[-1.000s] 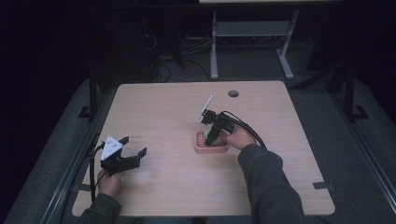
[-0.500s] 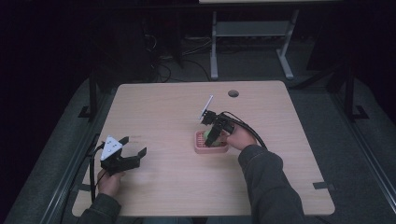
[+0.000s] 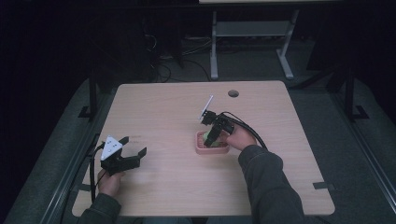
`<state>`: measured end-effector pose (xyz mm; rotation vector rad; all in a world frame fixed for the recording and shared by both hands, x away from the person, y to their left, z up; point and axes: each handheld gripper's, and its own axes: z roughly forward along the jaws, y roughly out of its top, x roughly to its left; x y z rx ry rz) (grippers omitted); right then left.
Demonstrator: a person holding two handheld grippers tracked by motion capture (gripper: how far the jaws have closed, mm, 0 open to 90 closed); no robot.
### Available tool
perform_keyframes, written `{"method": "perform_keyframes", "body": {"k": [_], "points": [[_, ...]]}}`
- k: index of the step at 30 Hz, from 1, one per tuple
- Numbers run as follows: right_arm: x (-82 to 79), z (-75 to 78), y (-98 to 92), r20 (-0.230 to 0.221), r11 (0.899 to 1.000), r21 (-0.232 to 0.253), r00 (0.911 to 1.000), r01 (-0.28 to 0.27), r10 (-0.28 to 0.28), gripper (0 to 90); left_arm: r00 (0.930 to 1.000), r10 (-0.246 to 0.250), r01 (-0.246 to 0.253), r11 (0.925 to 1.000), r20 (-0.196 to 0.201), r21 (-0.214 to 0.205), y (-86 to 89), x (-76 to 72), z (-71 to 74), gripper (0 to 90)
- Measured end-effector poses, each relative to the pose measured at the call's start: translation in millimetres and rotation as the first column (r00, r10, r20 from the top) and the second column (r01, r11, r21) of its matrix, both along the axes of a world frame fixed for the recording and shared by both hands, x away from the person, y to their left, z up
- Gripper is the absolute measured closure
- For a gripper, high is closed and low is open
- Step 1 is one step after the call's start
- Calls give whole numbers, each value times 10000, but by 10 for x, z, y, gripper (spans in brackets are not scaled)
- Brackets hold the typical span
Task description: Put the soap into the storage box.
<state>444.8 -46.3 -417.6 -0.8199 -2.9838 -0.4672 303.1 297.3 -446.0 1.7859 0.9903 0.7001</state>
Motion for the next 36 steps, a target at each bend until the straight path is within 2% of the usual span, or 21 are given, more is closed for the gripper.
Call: {"method": "perform_keyframes", "body": {"k": [15, 17, 24, 36], "points": [[-10, 46, -41, -2, 9998, 179, 10000, 32, -32, 250, 10000, 3, -3, 10000, 16, 73, 2, 10, -6, 142], [-19, 47, -58, 136, 9995, 329, 9999, 4, -8, 252, 10000, 17, -17, 10000, 13, 70, 2, 10, -6, 142], [-43, 35, -137, 48, 9982, 578, 9999, 150, -153, 248, 10000, -20, 20, 10000, 6, 90, -11, 7, -8, 142], [-89, 157, -266, 283, 9943, 1017, 9990, 324, -355, 244, 10000, -28, 28, 9999, -28, 124, -9, 5, -7, 142]]}}
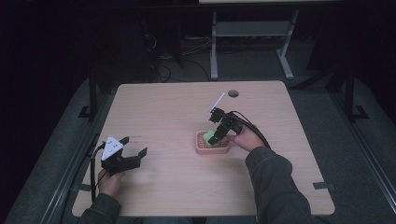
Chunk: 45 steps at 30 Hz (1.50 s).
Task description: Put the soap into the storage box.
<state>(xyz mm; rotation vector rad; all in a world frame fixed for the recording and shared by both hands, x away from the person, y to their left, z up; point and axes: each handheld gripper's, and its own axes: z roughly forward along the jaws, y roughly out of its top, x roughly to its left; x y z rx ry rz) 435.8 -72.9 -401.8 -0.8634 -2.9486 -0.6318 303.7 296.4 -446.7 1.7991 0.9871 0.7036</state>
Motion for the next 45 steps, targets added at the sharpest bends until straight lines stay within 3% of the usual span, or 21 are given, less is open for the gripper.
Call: {"method": "perform_keyframes", "body": {"k": [30, 45], "points": [[-146, 129, -281, 325, 9992, 195, 9989, 344, -350, 238, 10000, -45, 45, 10000, -48, 22, -7, -5, -3, 142], [-225, 98, -452, 302, 9984, 171, 9981, 532, -537, 229, 9999, -89, 89, 9999, -67, 96, -9, -1, -6, 142]]}}
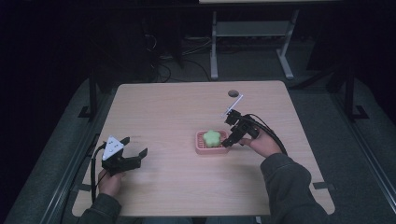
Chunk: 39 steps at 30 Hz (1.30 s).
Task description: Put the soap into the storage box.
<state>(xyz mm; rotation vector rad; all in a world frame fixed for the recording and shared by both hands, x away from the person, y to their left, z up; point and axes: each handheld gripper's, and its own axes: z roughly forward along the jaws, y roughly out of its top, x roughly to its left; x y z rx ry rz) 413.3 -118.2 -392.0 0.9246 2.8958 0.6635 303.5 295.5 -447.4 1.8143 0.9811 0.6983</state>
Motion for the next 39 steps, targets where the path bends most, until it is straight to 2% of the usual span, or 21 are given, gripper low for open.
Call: {"method": "perform_keyframes", "body": {"k": [19, 39], "points": [[-111, 85, -142, 191, 10000, -25, 9998, 85, -84, 229, 10000, 24, -24, 10000, -5, -5, 0, 0, 0, 142], [-286, 32, -440, 155, 9987, 113, 9987, 490, -492, 228, 10000, -2, 2, 10000, -62, 84, -9, 3, -7, 142]]}}
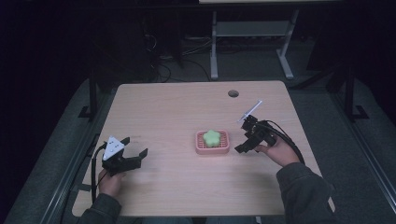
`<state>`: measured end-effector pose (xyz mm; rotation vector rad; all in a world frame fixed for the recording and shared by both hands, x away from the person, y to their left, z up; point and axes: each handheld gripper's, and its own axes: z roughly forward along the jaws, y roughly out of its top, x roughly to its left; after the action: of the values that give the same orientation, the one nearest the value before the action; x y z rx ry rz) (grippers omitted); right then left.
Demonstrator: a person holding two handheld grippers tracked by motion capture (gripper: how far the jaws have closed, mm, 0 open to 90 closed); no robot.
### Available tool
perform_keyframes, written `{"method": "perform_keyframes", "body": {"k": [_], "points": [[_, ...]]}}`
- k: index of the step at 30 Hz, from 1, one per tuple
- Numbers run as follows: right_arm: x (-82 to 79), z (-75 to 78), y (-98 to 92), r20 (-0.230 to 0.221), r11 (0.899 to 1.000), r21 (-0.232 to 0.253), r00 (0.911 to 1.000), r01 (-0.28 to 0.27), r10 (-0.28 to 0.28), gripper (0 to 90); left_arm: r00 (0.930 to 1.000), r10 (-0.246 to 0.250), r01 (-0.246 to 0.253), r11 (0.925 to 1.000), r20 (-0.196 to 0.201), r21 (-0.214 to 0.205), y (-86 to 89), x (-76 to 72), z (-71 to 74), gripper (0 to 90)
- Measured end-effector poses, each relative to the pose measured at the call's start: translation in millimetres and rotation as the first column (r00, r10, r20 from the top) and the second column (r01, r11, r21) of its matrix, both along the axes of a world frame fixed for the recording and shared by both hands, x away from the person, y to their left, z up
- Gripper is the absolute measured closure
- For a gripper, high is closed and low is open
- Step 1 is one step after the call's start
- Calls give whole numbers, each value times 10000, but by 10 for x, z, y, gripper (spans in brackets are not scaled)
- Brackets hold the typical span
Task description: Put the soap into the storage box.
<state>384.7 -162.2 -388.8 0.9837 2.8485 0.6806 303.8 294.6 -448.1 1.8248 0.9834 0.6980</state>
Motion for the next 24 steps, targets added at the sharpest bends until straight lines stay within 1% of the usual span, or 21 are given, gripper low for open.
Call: {"method": "perform_keyframes", "body": {"k": [5, 6, 13, 17, 18, 24], "points": [[-40, -29, -72, -83, 9998, 136, 9999, 142, -141, 227, 10000, 8, -8, 10000, -28, 16, -2, 1, -1, 142], [-44, -33, -85, -139, 9998, 95, 9998, 155, -153, 225, 10000, -1, 1, 10000, -26, 4, -3, 2, -2, 142], [-125, -47, -183, -52, 9996, 128, 9997, 253, -252, 225, 10000, -25, 25, 10000, -18, 63, -3, 2, -2, 143], [-157, -83, -253, -201, 9991, 219, 9992, 351, -347, 225, 10000, -2, 2, 10000, -23, 44, -5, 2, -4, 142], [-163, -92, -263, -232, 9992, 141, 9990, 372, -369, 225, 10000, 0, 0, 10000, -35, 41, -4, 3, -4, 142], [-207, -123, -324, -214, 9987, 235, 9988, 450, -445, 225, 10000, -22, 22, 10000, -30, 10, -8, 2, -5, 142]]}}
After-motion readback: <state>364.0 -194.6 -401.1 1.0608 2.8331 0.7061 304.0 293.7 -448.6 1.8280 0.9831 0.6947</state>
